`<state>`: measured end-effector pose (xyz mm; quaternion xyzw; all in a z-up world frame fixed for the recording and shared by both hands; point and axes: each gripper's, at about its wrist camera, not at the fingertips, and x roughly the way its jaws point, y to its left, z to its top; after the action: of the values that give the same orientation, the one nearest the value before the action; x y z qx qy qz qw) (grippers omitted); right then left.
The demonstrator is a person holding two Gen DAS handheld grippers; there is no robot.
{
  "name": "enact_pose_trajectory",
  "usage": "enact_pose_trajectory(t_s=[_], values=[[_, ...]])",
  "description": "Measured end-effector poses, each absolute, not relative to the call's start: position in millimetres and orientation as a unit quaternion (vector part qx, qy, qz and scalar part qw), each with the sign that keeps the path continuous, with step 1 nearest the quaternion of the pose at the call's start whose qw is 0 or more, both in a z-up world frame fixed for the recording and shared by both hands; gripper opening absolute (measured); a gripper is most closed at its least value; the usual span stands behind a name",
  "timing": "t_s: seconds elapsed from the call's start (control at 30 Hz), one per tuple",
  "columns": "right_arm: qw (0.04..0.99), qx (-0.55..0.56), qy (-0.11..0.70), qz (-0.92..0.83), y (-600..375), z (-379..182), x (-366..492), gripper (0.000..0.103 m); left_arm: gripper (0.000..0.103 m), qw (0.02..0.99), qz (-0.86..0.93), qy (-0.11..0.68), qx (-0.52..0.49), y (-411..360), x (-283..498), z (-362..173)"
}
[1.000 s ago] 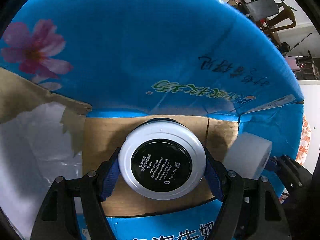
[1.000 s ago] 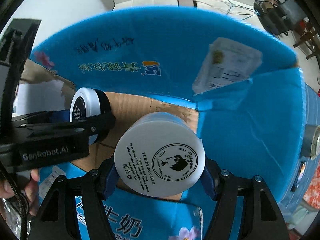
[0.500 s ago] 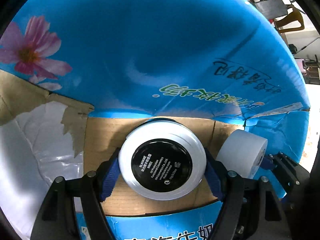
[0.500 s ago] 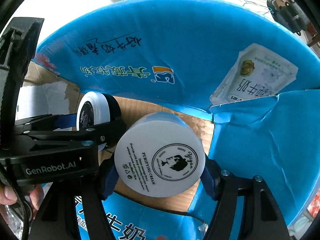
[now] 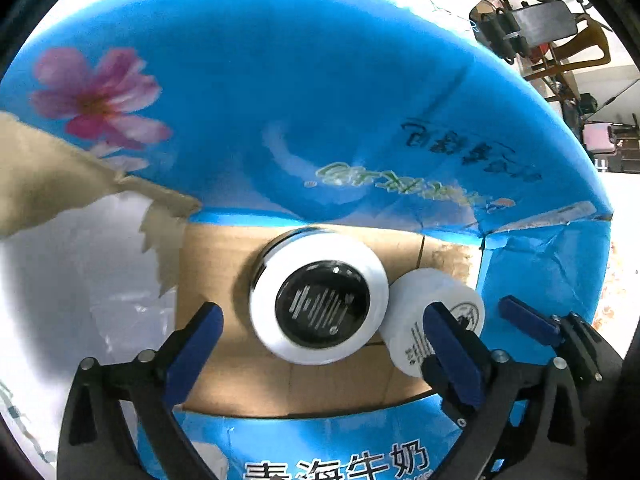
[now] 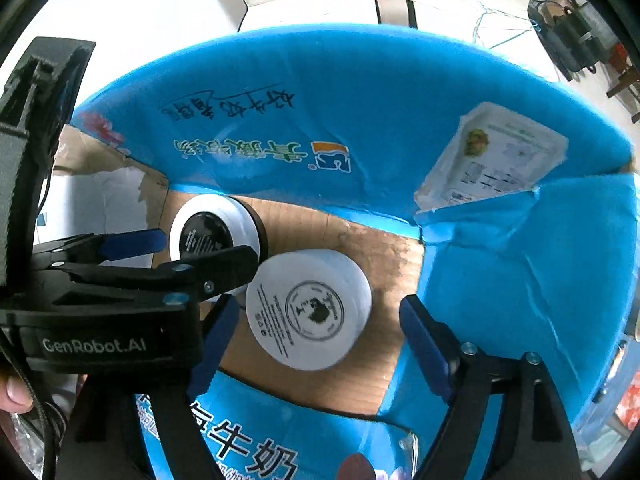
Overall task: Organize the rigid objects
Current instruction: 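Lift both tools out of the blue box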
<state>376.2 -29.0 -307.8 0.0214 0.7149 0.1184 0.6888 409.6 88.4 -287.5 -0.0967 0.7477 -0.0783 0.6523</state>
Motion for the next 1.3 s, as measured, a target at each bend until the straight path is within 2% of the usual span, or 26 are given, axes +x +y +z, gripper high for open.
enact_pose_trajectory(t_s=[0.23,0.5,0.73,1.3], values=[[0.713,0.012,0.697,0.074,-32.3,-286.7,342.6,0.101,0.102,0.690,-0.057,0.719,-0.060,93.9,377.4,-252.4],[0.740,0.007,0.673,0.022,-45.3,-252.7,291.2,0.101,0.102,0.748,-0.011,0.663,-0.011,122.1,303.3,-216.0],[0.774,0.007,0.633,0.020,-52.1,-193.5,260.7,0.101,0.102,0.797,0.006,0.604,0.007,115.0,269.3,-166.2],[0.816,0.019,0.573,0.069,-49.5,-79.7,191.3,0.101,0.102,0.845,0.008,0.535,-0.014,105.3,203.6,-73.6]])
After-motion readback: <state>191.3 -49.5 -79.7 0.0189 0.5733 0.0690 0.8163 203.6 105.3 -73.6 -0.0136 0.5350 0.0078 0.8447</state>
